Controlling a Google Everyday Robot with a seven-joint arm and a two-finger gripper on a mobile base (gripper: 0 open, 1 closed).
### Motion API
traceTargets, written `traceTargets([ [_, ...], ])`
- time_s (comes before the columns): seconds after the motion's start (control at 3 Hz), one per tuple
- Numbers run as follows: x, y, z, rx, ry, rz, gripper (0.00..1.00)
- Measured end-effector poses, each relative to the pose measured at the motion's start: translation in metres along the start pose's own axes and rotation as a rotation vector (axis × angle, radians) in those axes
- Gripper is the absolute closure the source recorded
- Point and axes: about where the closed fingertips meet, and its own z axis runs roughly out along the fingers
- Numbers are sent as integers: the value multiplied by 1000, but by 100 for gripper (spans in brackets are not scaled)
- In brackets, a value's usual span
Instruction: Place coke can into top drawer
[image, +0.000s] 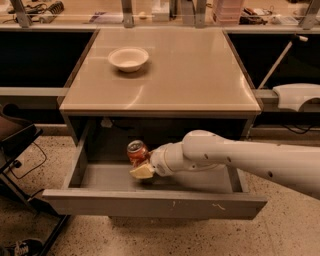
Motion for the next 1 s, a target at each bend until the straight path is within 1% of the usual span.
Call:
traceTargets([
  [1.0,0,0,0,0,0,0,11],
])
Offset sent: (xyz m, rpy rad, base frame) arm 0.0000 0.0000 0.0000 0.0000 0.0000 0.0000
